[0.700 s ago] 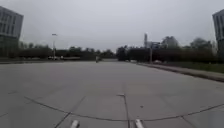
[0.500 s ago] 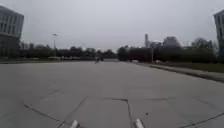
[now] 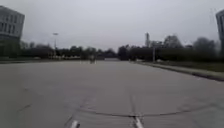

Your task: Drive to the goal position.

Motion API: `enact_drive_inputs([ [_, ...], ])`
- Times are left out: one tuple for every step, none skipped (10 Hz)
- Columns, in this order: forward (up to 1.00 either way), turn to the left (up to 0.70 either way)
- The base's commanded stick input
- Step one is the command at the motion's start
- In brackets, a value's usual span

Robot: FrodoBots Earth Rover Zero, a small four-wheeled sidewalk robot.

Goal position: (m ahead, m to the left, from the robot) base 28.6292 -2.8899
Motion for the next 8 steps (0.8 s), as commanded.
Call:
enact_drive_inputs([
  [1.00,-0.09],
  [1.00,0.02],
  [1.00,0.02],
  [1.00,0.02],
  [1.00,0.02],
  [1.00,0.02],
  [1.00,0.02],
  [1.00,0.02],
])
